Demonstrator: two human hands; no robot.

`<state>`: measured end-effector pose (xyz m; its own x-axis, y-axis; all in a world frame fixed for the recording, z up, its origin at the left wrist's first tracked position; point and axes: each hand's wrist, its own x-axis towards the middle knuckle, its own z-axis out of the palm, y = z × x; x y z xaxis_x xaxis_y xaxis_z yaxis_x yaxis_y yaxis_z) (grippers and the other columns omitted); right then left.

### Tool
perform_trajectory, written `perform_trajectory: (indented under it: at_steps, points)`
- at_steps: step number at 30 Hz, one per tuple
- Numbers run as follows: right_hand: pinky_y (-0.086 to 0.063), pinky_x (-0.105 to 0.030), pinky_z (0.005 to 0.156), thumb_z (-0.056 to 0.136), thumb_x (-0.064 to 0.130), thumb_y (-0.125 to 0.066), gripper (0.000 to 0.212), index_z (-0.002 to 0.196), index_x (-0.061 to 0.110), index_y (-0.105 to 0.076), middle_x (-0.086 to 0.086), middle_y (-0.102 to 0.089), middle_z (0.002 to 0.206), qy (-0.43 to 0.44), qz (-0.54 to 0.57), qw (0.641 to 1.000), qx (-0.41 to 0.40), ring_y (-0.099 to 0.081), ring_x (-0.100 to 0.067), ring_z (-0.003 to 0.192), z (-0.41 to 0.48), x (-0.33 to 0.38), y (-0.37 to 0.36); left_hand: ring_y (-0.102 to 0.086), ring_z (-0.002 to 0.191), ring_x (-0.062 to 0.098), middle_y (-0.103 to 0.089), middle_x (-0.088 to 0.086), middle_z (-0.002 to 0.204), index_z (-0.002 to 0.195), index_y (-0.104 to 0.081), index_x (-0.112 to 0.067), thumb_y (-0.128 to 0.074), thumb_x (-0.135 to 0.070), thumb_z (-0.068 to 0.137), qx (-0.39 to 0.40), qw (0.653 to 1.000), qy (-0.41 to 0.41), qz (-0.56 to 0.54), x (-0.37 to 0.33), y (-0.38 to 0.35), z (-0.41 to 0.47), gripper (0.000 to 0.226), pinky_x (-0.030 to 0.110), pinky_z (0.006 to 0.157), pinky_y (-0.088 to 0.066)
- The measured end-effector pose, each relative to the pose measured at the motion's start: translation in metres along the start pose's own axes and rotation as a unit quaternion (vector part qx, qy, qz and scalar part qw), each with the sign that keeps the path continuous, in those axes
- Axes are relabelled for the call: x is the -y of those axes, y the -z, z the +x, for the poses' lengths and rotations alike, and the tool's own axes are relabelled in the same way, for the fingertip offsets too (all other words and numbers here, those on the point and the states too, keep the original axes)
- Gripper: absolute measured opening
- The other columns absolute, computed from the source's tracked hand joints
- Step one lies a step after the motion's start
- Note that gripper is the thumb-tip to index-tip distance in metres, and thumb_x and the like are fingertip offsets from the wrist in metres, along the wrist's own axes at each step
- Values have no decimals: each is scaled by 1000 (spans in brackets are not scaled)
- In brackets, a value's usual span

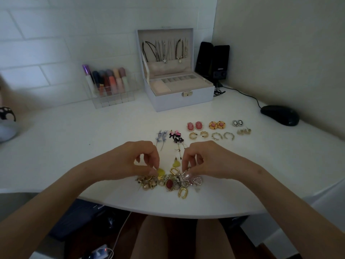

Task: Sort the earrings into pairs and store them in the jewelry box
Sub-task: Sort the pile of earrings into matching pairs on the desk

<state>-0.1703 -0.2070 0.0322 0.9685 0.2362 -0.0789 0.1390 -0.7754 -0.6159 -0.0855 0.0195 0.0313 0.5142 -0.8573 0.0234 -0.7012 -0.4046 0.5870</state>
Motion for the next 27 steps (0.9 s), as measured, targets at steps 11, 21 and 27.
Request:
perform_trajectory:
  at_steps: [11, 21, 27]
  points:
    - [-44, -25, 69, 81, 25, -69, 11, 92, 27, -69, 5, -54, 82, 39, -53, 991, -119, -49, -6, 70, 20, 9, -9, -55, 89, 5, -61, -19, 96, 92, -61, -33, -59, -12, 88, -33, 999, 13, 37, 9, 5, -1, 21, 12, 73, -42]
    - [-47, -27, 71, 80, 24, -69, 2, 81, 23, -68, 11, -55, 79, 6, -122, 985, -123, -55, -8, 78, 31, 7, -11, -52, 84, 2, -58, -15, 83, 84, -63, -34, -68, -32, 80, -51, 997, 30, 42, 5, 2, 3, 6, 10, 69, -39]
    - [-41, -10, 59, 78, 17, -70, 9, 74, 22, -65, 17, -61, 74, 5, 0, 993, -114, -52, 3, 62, 28, 8, -6, -47, 83, 3, -56, -9, 88, 82, -63, -32, -71, -35, 77, -6, 995, 45, 85, -3, -8, 14, 10, 5, 67, -34]
